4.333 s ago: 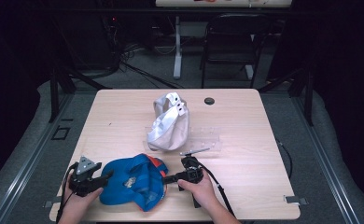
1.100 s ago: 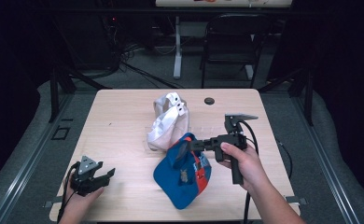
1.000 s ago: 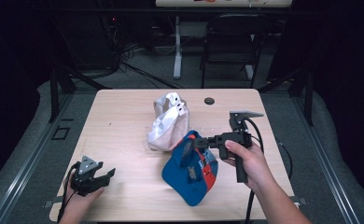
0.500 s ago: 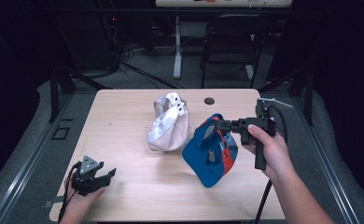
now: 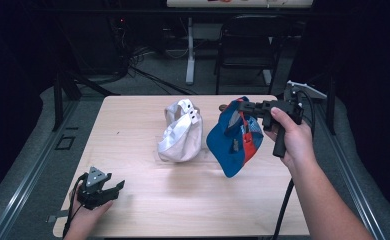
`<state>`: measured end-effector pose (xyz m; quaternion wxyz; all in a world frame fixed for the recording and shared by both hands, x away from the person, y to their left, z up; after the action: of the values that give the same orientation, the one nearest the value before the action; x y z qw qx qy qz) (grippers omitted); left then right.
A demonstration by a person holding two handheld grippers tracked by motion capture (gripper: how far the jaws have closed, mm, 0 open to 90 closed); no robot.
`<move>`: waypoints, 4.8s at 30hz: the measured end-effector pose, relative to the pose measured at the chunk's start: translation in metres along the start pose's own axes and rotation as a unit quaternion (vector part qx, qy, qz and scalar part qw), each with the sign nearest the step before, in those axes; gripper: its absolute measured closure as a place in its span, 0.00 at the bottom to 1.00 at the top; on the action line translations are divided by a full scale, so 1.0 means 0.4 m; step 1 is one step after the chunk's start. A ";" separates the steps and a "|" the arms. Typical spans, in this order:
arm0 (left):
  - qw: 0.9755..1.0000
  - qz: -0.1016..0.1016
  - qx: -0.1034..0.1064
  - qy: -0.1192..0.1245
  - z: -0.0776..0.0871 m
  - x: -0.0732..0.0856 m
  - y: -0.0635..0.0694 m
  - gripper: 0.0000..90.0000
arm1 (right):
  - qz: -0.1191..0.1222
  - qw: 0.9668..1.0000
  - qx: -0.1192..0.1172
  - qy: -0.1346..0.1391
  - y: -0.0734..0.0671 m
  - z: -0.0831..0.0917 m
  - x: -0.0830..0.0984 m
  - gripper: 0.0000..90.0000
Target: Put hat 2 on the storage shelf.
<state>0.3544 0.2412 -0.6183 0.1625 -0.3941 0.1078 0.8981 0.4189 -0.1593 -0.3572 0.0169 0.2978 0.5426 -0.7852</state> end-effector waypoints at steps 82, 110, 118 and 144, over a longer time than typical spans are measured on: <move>1.000 -0.009 0.000 -0.001 -0.004 -0.003 -0.001 0.47 | -0.007 0.994 0.111 0.015 0.155 -0.100 -0.004 0.84; 1.000 -0.009 -0.001 0.000 -0.005 -0.003 -0.003 0.47 | 0.007 0.988 0.154 0.016 0.228 -0.039 0.008 0.79; 1.000 -0.007 0.001 -0.003 -0.006 -0.001 -0.004 0.47 | 0.017 0.986 0.163 0.034 0.250 -0.021 0.008 0.68; 1.000 -0.001 0.003 0.002 -0.009 -0.002 -0.006 0.47 | 0.195 0.955 0.222 0.032 0.288 -0.006 0.139 0.49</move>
<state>0.3583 0.2422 -0.6201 0.1643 -0.3959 0.1104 0.8967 0.4144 -0.1879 -0.4817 0.0855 0.4193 0.2859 -0.8574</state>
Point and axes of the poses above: each handheld gripper's, and its own axes: z roughly backward along the jaws, x roughly out of its underside, y roughly to its right, the point moved 10 cm from there along -z, roughly forward along the jaws, and after that the axes turned 8 degrees about z, right-handed, at the moved point
